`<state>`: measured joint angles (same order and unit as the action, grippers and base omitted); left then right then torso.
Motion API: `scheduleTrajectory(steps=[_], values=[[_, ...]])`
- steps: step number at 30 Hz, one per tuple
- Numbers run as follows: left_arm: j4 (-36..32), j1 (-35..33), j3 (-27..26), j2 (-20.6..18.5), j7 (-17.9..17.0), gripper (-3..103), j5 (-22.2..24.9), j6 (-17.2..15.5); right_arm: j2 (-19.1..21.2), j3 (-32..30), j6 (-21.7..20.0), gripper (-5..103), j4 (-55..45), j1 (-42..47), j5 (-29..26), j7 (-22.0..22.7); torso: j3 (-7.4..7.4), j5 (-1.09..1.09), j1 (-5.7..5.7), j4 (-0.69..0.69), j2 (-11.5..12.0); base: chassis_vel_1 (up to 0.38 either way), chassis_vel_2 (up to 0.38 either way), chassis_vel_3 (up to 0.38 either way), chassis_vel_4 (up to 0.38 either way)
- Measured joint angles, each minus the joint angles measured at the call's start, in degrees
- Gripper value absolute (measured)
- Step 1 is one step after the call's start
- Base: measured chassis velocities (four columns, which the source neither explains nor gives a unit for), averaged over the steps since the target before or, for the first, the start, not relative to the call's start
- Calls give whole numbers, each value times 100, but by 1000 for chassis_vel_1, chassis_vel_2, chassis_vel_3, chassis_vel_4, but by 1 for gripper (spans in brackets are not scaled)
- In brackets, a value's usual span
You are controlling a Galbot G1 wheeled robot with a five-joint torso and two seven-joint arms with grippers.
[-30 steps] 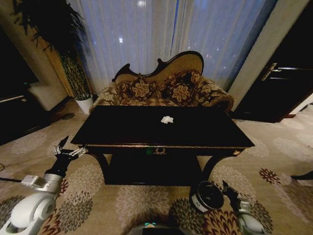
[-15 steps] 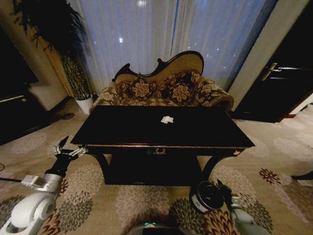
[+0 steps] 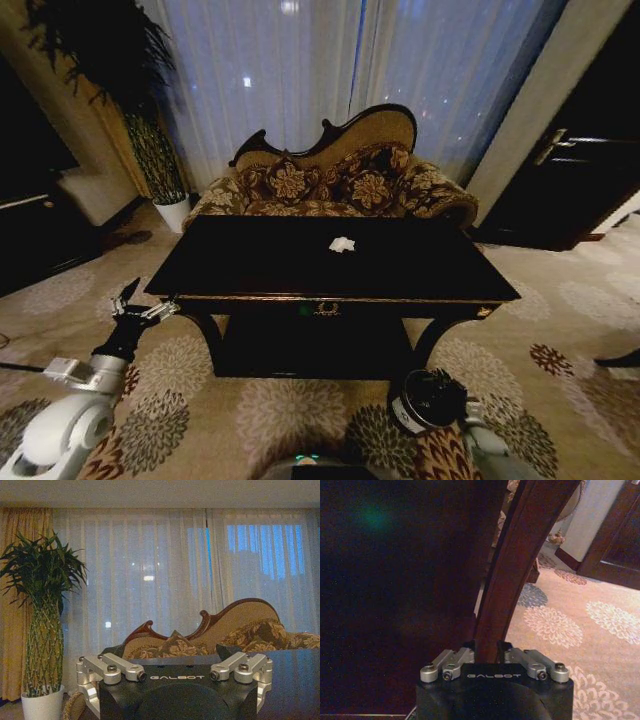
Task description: Move to the front of the table and place the trash on the table into the trash bin.
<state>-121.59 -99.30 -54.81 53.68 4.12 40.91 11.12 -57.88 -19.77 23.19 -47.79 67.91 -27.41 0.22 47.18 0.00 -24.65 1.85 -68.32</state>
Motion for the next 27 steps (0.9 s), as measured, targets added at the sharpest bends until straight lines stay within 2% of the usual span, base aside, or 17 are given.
scheduleTrajectory(steps=[3,7,9,11,12,16,17,18,21,22,23,24,25,27], values=[[0,0,0,0,0,100,0,0,-6,-11,0,31,-16,12,3,16,0,0,0,0,0,0,0,0,0],[0,0,0,0,0,100,0,0,-17,-43,-59,53,-143,84,24,109,0,0,0,0,0,0,0,0,0],[0,0,0,0,0,100,0,0,-17,-77,-112,53,-202,119,47,142,0,1,0,-1,0,0,0,0,0],[0,0,0,0,0,100,0,0,-6,-236,-304,63,-457,311,140,240,0,0,0,-1,0,0,0,0,0],[0,0,0,0,0,100,0,0,-6,-236,-304,63,-457,311,140,240,0,0,0,-1,0,0,0,0,0],[0,0,0,0,0,100,0,0,38,-723,-556,85,-1131,892,112,168,-1,0,0,-1,0,0,0,0,0],[0,0,0,0,0,100,0,0,38,-723,-556,85,-1131,892,112,168,-1,0,0,-1,0,0,0,0,0],[0,0,0,0,0,100,0,0,52,-870,-595,91,-1314,1070,116,104,-1,0,0,1,0,0,0,0,0],[0,0,0,0,0,100,0,0,64,-1153,-573,95,-1656,1389,11,-93,-1,0,0,0,0,0,0,0,0],[0,0,0,0,0,100,0,0,63,-1353,-566,99,-1919,1634,-123,-283,-1,1,0,1,0,0,0,0,0],[0,0,0,0,0,100,0,0,59,-1728,-506,100,-2338,2057,-414,-849,-1,-2,0,-1,0,0,0,0,0],[0,0,0,0,0,100,0,0,59,-1865,-489,100,-2479,2246,-501,-1073,-1,-1,0,-1,0,0,0,0,0],[0,0,0,0,0,100,0,0,59,-1865,-489,100,-2479,2246,-501,-1073,-1,-1,0,-1,0,0,0,0,0],[0,0,0,0,0,100,0,-1,59,-2127,-438,100,-2740,2589,-707,-1388,-1,0,0,2,0,0,0,0,0]])
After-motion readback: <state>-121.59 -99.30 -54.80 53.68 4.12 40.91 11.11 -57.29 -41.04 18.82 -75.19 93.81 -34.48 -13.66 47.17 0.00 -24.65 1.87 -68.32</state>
